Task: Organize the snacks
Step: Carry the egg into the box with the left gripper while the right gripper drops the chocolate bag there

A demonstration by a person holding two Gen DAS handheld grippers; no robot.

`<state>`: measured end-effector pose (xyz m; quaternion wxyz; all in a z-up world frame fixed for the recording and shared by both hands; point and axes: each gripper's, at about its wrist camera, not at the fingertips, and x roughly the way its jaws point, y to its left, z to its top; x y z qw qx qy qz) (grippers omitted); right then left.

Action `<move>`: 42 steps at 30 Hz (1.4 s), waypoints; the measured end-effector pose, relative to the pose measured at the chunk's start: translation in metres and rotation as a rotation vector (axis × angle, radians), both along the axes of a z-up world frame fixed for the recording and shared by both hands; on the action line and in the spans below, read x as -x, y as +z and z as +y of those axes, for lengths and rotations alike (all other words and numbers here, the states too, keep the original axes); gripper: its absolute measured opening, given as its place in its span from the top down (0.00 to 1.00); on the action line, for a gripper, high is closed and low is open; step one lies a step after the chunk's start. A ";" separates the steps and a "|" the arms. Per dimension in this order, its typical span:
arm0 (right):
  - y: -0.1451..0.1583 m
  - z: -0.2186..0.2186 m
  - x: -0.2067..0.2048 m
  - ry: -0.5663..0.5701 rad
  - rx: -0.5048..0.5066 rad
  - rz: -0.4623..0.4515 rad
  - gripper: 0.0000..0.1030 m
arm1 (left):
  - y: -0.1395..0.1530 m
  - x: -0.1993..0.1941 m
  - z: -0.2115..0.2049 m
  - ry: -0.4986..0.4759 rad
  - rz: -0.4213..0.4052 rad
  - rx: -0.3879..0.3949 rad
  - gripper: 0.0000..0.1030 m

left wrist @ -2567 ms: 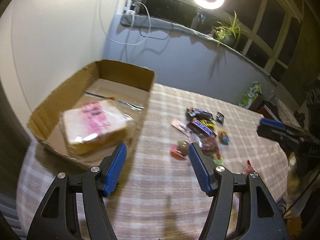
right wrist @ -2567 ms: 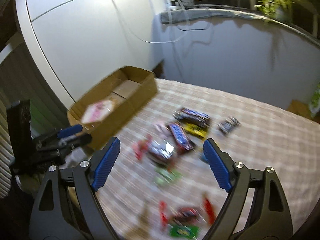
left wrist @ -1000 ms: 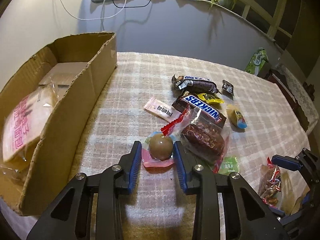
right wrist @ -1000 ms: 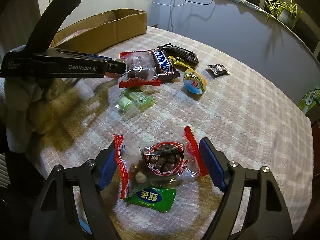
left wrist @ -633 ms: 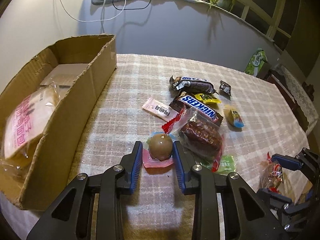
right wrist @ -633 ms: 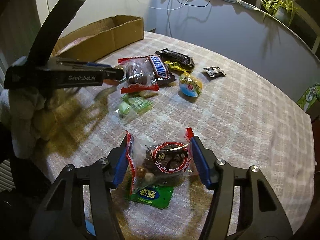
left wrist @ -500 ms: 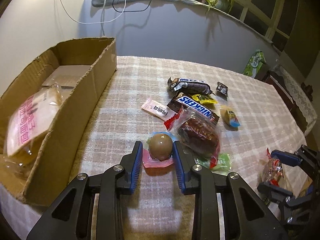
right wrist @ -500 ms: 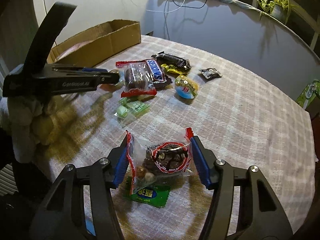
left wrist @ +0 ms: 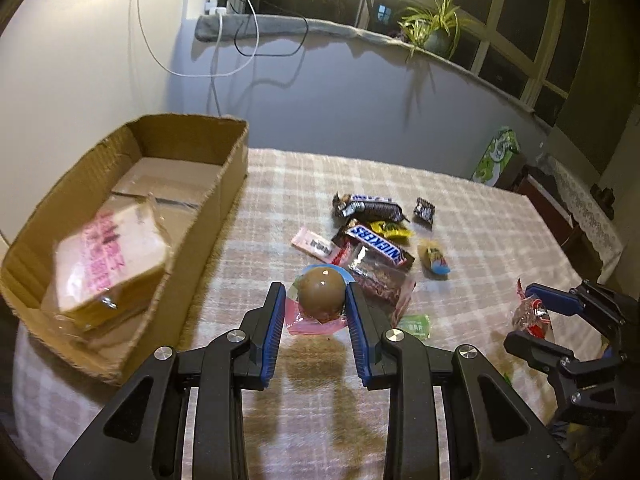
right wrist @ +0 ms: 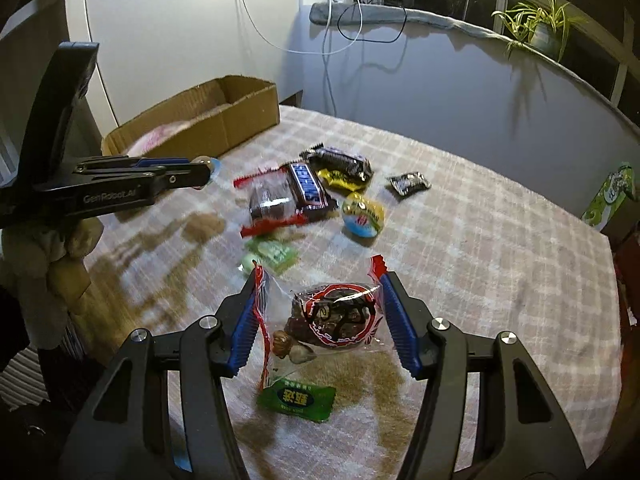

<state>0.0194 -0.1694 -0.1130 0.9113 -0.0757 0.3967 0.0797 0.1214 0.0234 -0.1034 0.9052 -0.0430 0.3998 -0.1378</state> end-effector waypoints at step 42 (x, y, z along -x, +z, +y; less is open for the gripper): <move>0.019 0.172 -0.187 0.205 0.040 -0.040 0.41 | 0.006 -0.017 0.154 0.268 -0.045 0.050 0.72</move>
